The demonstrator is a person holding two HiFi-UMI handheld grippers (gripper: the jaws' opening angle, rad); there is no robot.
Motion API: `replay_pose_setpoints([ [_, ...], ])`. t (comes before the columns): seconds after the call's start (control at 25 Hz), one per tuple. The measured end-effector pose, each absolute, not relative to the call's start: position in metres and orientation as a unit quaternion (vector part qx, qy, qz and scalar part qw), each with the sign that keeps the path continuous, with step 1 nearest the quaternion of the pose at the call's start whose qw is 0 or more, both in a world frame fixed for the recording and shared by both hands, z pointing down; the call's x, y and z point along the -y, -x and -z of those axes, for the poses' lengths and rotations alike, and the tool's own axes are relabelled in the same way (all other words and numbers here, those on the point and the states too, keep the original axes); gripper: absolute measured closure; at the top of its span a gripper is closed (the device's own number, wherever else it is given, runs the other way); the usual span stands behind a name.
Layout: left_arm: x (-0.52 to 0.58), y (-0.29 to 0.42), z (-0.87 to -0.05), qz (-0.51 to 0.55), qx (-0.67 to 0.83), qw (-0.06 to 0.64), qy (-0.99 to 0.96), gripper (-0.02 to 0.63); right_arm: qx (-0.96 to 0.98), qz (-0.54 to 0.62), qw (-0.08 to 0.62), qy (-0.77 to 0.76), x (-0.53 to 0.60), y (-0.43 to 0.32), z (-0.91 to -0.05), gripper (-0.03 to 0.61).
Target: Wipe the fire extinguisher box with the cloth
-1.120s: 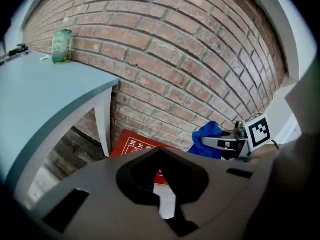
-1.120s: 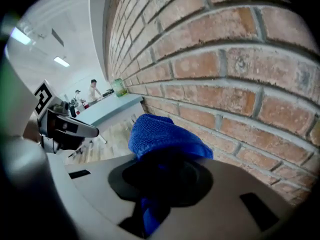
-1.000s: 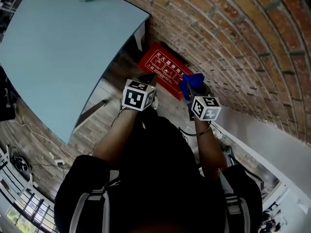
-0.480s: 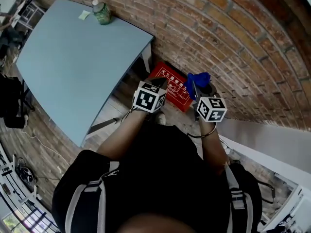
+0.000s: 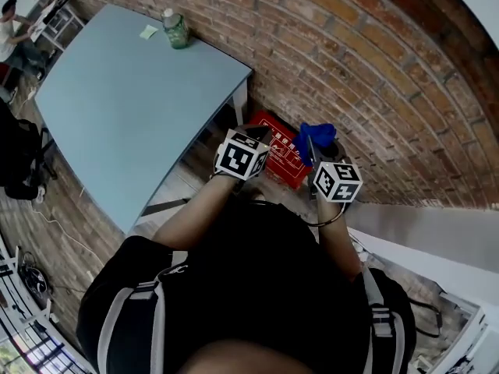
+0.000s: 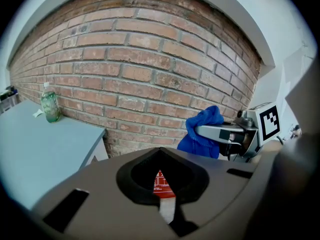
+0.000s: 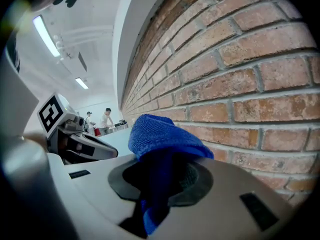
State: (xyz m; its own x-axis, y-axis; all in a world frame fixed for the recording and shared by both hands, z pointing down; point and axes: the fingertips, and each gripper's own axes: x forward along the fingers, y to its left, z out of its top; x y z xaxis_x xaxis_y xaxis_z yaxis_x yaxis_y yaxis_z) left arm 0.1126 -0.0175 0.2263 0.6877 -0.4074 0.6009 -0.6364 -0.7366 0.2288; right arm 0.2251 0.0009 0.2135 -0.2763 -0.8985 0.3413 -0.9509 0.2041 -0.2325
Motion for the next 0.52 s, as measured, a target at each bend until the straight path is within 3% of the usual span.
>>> replay_pose_setpoints([
  [0.52, 0.016, -0.131, -0.224, -0.259, 0.293, 0.212, -0.896, 0.609, 0.784, -0.196, 0.047, -0.588, 0.001, -0.239, -0.204, 0.482],
])
